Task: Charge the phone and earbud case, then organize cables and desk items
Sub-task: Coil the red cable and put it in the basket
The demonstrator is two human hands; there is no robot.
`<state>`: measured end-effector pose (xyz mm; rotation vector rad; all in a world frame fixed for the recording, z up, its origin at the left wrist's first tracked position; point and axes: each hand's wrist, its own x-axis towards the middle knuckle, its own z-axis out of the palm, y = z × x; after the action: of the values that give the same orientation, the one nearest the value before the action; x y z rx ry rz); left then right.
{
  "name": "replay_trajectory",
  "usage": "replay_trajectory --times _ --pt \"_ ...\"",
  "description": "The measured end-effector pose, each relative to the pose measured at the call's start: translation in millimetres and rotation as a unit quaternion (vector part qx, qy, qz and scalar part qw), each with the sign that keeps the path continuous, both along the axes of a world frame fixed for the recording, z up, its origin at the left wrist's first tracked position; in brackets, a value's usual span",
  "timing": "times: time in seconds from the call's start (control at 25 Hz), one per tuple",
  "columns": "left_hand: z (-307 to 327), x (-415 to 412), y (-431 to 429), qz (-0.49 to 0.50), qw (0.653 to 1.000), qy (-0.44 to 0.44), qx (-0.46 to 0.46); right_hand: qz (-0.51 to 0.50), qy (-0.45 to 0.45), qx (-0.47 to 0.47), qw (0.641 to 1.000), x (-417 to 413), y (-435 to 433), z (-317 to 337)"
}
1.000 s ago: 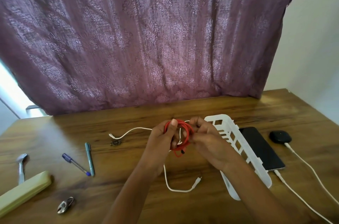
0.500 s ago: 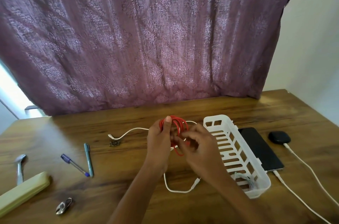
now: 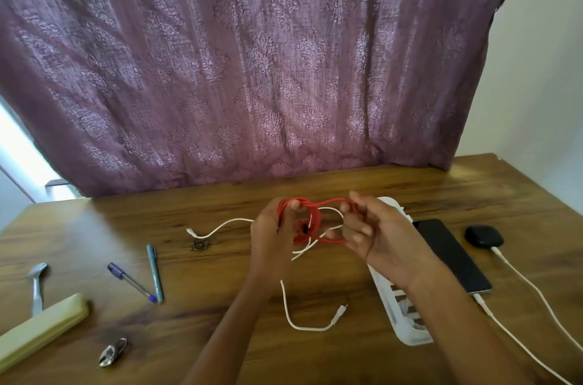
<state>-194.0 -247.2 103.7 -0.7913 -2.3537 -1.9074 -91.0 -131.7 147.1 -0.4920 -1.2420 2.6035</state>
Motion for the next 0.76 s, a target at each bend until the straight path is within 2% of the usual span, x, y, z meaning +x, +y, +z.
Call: replay_trajectory --times 0.08,0.12,0.2,0.24,0.32,0.44,0.48,0.52,0.56,0.64,0.72,0.76 --pt "1 0 1 -0.009 1.000 -0.025 0.017 -0.003 -0.042 0.159 0.986 4 6 4" --pt "2 1 1 -0.018 0.999 -0.031 0.021 -0.017 -0.074 0.273 0.959 5 10 7" --pt "1 -2 -3 0.001 1.000 -0.002 0.001 -0.057 -0.112 0.484 0.866 6 18 12" --pt "1 -6 -5 0.016 0.999 0.022 -0.021 -0.071 -0.105 0.539 0.832 6 22 14" --pt "3 -10 -9 0.029 0.998 0.032 -0.040 -0.081 -0.083 0.566 0.816 8 28 17" --pt "3 -10 -9 0.035 0.999 0.004 -0.022 -0.059 -0.074 0.548 0.831 9 33 13" --pt "3 -10 -8 0.038 0.999 -0.001 -0.020 -0.054 -0.083 0.564 0.820 9 34 9" --pt "4 -9 -7 0.043 0.999 -0.006 -0.017 -0.066 -0.099 0.604 0.788 8 33 5" --pt "4 -9 -6 0.052 0.998 -0.011 -0.015 -0.104 -0.114 0.663 0.732 5 31 -1" --pt "5 -9 -3 0.070 0.997 -0.026 -0.005 -0.223 -0.112 0.777 0.578 1 19 -19" --pt "7 -8 -1 0.085 0.996 -0.036 0.002 -0.299 -0.048 0.841 0.449 -3 -7 -36" --pt "8 -8 0 0.091 0.995 -0.033 0.002 -0.300 -0.003 0.859 0.415 -6 -19 -41"
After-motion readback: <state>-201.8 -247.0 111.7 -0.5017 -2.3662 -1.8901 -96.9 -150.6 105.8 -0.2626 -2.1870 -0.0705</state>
